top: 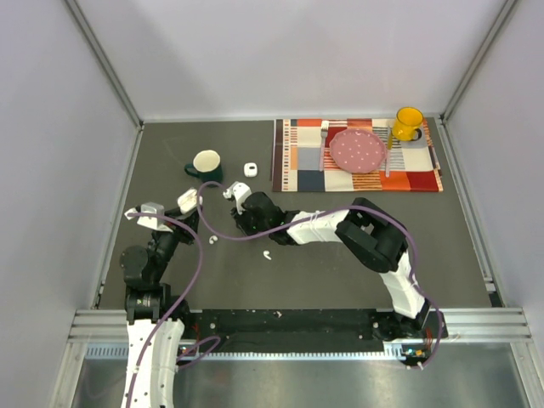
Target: Insert the wireless bluetooth earbuds into the charging case
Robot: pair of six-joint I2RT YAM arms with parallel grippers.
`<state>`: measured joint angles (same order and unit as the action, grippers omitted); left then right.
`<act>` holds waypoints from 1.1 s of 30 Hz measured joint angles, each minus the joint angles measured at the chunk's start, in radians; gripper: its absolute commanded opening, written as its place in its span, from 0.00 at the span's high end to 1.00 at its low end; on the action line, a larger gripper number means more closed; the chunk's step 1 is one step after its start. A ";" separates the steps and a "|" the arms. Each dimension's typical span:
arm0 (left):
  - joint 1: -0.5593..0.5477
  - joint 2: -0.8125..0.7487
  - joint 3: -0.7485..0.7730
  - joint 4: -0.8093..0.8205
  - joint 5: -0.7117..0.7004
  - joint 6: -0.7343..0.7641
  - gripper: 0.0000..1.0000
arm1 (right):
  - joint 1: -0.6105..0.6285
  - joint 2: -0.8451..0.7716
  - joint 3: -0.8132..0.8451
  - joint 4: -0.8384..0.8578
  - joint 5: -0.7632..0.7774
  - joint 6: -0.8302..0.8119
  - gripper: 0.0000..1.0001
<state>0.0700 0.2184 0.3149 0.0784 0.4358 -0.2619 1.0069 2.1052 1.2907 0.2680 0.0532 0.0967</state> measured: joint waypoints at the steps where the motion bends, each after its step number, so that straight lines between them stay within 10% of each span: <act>1: 0.000 0.000 0.000 0.000 0.000 0.000 1.00 | 0.000 0.000 0.000 0.000 0.002 -0.001 0.79; 15: -0.001 0.000 0.013 -0.004 0.017 0.002 1.00 | -0.027 -0.098 -0.092 0.017 -0.035 0.032 0.98; 33: -0.026 0.095 0.011 0.345 0.451 -0.101 1.00 | -0.277 -0.864 -0.277 -0.188 -0.699 0.243 1.00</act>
<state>0.0444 0.3134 0.3264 0.4232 0.8864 -0.3626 0.7296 1.2411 1.0142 0.0799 -0.6456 0.3393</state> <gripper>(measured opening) 0.348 0.010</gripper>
